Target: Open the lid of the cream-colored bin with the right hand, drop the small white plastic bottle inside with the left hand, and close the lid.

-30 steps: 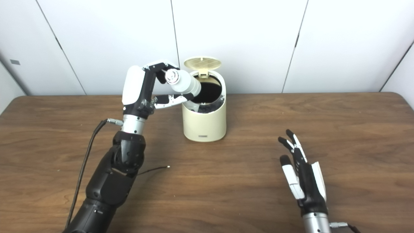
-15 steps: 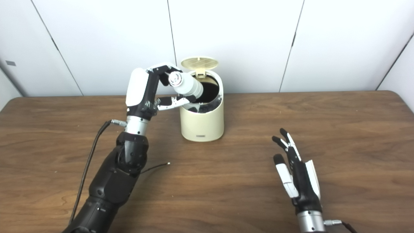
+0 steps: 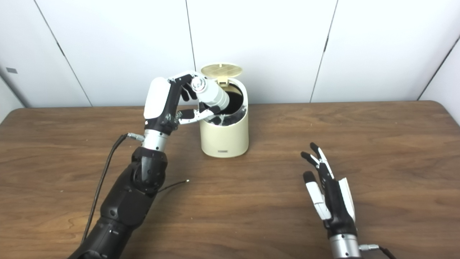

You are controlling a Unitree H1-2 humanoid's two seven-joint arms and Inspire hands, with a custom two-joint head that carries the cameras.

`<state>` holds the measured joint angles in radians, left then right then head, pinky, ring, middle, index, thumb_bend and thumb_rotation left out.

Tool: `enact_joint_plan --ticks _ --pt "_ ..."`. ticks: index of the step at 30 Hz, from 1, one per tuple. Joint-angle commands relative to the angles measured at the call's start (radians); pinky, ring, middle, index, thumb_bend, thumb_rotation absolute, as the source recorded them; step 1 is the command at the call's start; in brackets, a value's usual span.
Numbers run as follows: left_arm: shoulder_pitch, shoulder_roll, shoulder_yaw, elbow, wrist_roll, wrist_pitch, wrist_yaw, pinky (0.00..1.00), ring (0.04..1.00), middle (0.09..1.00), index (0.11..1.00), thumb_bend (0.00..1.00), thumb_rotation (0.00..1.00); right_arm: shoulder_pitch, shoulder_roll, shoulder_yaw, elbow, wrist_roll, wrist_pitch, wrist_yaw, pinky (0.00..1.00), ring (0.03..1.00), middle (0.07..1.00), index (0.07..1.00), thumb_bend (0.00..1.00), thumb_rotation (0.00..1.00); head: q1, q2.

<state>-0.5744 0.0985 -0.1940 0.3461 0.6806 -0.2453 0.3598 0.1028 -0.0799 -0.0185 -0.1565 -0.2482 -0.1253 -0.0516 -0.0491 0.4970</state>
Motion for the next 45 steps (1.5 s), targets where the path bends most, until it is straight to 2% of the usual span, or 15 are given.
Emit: enact_joint_plan --ticks 1,2,3,4,6,14,21,26,32,39,42,44,45 --pt "-0.044 0.015 -0.007 -0.044 0.025 0.025 -0.008 0.34 0.401 0.438 0.54 0.51 0.0 0.015 0.02 0.015 0.021 0.002 -0.026 -0.014 0.95 0.889 0.847 0.932 0.6 1.0 -0.001 0.001" --pt "-0.044 0.018 -0.011 -0.049 0.033 0.031 -0.013 0.36 0.42 0.487 0.57 0.8 0.01 0.016 0.02 0.015 0.022 0.001 -0.027 -0.015 0.95 0.891 0.845 0.932 0.61 1.0 0.001 0.001" --pt "-0.044 0.022 -0.015 -0.053 0.037 0.035 -0.019 0.37 0.429 0.505 0.58 0.9 0.02 0.016 0.019 0.015 0.022 0.001 -0.027 -0.015 0.94 0.89 0.844 0.933 0.61 1.0 0.001 0.001" --pt "-0.044 0.025 -0.019 -0.057 0.039 0.04 -0.026 0.38 0.441 0.521 0.588 0.96 0.05 0.016 0.018 0.014 0.022 -0.001 -0.027 -0.015 0.94 0.886 0.843 0.934 0.61 1.0 0.002 0.002" --pt "-0.042 0.029 -0.023 -0.066 0.034 0.046 -0.037 0.4 0.452 0.532 0.592 0.99 0.08 0.017 0.017 0.013 0.023 0.001 -0.028 -0.015 0.94 0.885 0.84 0.933 0.61 1.0 0.004 0.003" --pt "-0.031 0.027 -0.022 -0.111 0.013 0.087 -0.078 0.43 0.484 0.561 0.606 1.0 0.12 0.019 0.013 0.011 0.025 0.004 -0.024 -0.012 0.95 0.891 0.839 0.933 0.59 1.0 0.011 0.005" --pt "-0.022 0.022 -0.011 -0.13 -0.009 0.082 -0.083 0.44 0.483 0.556 0.6 1.0 0.15 0.017 0.008 0.007 0.035 0.006 -0.027 -0.012 0.94 0.892 0.839 0.936 0.59 1.0 0.018 0.006" --pt "-0.013 0.02 -0.002 -0.154 -0.03 0.08 -0.09 0.42 0.459 0.539 0.583 1.0 0.16 0.018 0.004 0.007 0.038 0.012 -0.031 -0.009 0.96 0.9 0.837 0.937 0.59 1.0 0.023 0.007" --pt "0.013 0.025 0.024 -0.212 -0.076 0.081 -0.102 0.4 0.441 0.514 0.572 1.0 0.19 0.02 -0.001 0.006 0.042 0.012 -0.035 -0.008 0.96 0.899 0.84 0.939 0.6 1.0 0.03 0.009" --pt "0.051 0.033 0.075 -0.297 -0.129 0.095 -0.135 0.38 0.442 0.522 0.559 1.0 0.1 0.02 -0.011 0.0 0.049 0.02 -0.036 -0.008 0.96 0.896 0.842 0.943 0.6 1.0 0.036 0.012" --pt "0.07 0.027 0.097 -0.337 -0.162 0.131 -0.161 0.37 0.44 0.521 0.56 0.96 0.06 0.019 -0.012 -0.007 0.05 0.041 -0.036 -0.006 0.96 0.899 0.844 0.943 0.61 1.0 0.041 0.016" --pt "0.091 0.021 0.113 -0.379 -0.18 0.193 -0.193 0.35 0.423 0.516 0.57 0.89 0.05 0.018 -0.016 -0.011 0.053 0.053 -0.038 -0.003 0.96 0.905 0.851 0.946 0.6 1.0 0.043 0.017" --pt "0.105 0.018 0.121 -0.406 -0.188 0.247 -0.218 0.33 0.41 0.517 0.577 0.82 0.05 0.017 -0.019 -0.012 0.056 0.054 -0.041 -0.003 0.96 0.907 0.857 0.949 0.59 1.0 0.045 0.017"
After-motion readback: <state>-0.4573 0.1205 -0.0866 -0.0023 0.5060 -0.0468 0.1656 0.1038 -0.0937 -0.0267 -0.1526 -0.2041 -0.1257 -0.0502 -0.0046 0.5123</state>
